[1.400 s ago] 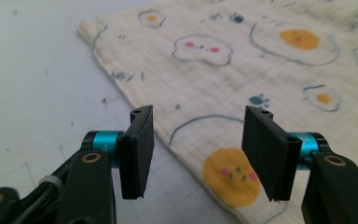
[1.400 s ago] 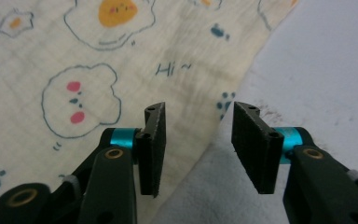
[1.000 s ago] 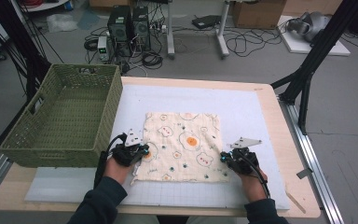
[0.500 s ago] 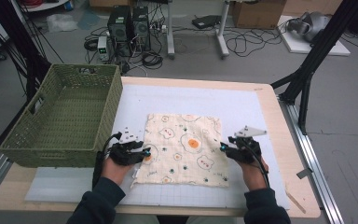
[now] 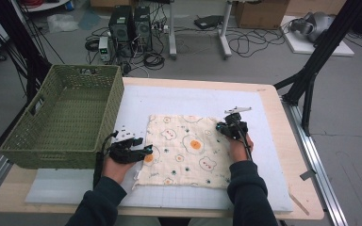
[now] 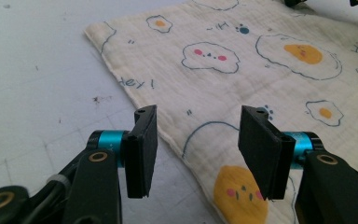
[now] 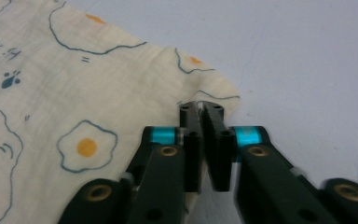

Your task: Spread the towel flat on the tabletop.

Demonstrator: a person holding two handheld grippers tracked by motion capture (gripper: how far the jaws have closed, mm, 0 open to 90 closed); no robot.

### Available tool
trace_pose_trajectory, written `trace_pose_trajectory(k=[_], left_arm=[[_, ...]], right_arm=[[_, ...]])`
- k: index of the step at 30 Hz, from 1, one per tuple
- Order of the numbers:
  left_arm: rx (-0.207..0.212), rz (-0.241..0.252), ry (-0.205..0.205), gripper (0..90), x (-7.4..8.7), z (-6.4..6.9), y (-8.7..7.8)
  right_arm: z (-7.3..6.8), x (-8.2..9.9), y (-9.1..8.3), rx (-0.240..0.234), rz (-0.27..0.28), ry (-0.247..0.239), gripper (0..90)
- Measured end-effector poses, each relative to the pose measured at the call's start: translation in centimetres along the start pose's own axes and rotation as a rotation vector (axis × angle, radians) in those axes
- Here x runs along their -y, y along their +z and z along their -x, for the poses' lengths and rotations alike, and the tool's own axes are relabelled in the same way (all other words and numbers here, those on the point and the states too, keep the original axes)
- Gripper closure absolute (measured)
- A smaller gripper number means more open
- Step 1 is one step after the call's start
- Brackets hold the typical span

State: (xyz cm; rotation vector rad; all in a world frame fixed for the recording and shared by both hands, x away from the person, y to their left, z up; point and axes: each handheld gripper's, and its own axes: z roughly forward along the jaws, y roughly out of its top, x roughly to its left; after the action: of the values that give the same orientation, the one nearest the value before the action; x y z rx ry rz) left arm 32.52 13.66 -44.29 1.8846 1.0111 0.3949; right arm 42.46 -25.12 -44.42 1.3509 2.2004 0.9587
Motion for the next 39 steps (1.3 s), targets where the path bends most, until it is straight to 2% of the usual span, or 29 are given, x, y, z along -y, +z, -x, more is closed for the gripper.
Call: trace_pose_trajectory(k=[2,3,4,5,7,9,10,12,14,15,18,19,20,23,26,28,30,32,33,35,36,37,38,39], left_arm=[[-0.003,0.003,0.004,47.6,-0.2,-0.1,0.1],[-0.006,0.006,0.003,47.6,-0.3,-0.1,0.2],[-0.008,0.013,0.001,47.6,-0.5,-0.1,0.3],[-0.017,0.019,0.002,47.4,-0.7,-0.1,0.5],[-0.035,0.032,0.015,45.3,-1.3,-0.2,1.0],[-0.051,0.043,-0.005,45.3,-1.9,-0.6,1.8],[-0.057,0.043,-0.012,45.4,-2.3,-0.8,2.1],[-0.068,0.056,-0.021,45.7,-2.9,-1.3,2.9],[-0.070,0.053,-0.048,46.3,-3.5,-2.1,3.7],[-0.083,0.068,-0.058,46.3,-3.7,-2.4,4.2],[-0.110,0.029,-0.073,45.5,-4.2,-3.3,5.7],[-0.117,0.038,-0.080,44.6,-4.3,-3.4,6.1],[-0.120,0.025,-0.082,44.1,-4.5,-3.4,6.5],[-0.122,-0.009,-0.068,44.5,-4.8,-3.3,7.8],[-0.152,-0.049,0.004,55.7,-4.8,-2.7,8.7],[-0.172,-0.062,0.031,74.9,-4.8,-2.4,8.8],[-0.199,-0.068,0.013,88.2,-4.8,-2.5,8.8],[-0.226,-0.058,-0.057,88.8,-4.8,-3.0,8.7],[-0.236,-0.053,-0.086,88.9,-4.8,-3.3,8.7],[-0.259,-0.053,-0.089,88.8,-4.8,-3.5,8.5],[-0.262,-0.049,-0.091,88.8,-4.8,-3.6,8.5],[-0.252,-0.049,-0.091,88.7,-4.8,-3.6,8.5],[-0.239,-0.045,-0.089,87.0,-4.8,-3.7,8.4],[-0.235,-0.040,-0.094,78.1,-4.8,-3.7,8.4]], right_arm=[[-0.3,-0.6,0.1,0.039,-0.039,-0.030,87.7],[-0.6,-0.8,0.1,0.096,-0.047,-0.078,87.7],[-0.7,-0.8,0.1,0.146,-0.056,-0.106,87.6],[-0.5,-0.8,0.0,0.170,-0.055,-0.094,87.5],[0.1,-0.6,-0.1,0.156,-0.045,-0.052,84.7],[0.0,-0.6,-0.4,0.169,-0.026,-0.058,72.0],[0.1,-0.7,-0.8,0.161,0.005,-0.042,70.0],[0.2,-0.7,-1.6,0.149,0.044,-0.034,68.5],[0.3,-0.5,-2.4,0.128,0.059,-0.037,67.9],[0.4,-0.4,-2.8,0.119,0.066,-0.036,67.6],[0.5,0.2,-3.9,0.086,0.061,-0.036,64.6],[0.5,0.5,-4.3,0.078,0.080,-0.036,64.6],[0.5,0.9,-4.7,0.072,0.086,-0.033,64.2],[0.6,2.3,-5.6,0.039,0.088,-0.009,62.3],[0.5,3.8,-6.0,0.017,0.062,-0.003,59.7],[0.4,4.5,-6.0,-0.009,0.055,0.006,59.4],[0.2,5.0,-5.7,-0.035,0.035,0.015,59.7],[-0.2,5.2,-5.2,-0.049,0.015,0.009,62.2],[-0.3,5.3,-5.2,-0.045,0.024,0.001,68.7],[-0.5,5.2,-5.1,-0.057,0.021,-0.015,83.7],[-0.7,5.1,-5.1,-0.044,0.020,-0.033,88.4],[-0.9,5.1,-5.1,-0.019,0.015,-0.054,88.9],[-0.9,5.0,-5.1,-0.009,0.014,-0.054,89.1],[-0.9,5.0,-5.1,0.003,0.015,-0.059,89.1]])
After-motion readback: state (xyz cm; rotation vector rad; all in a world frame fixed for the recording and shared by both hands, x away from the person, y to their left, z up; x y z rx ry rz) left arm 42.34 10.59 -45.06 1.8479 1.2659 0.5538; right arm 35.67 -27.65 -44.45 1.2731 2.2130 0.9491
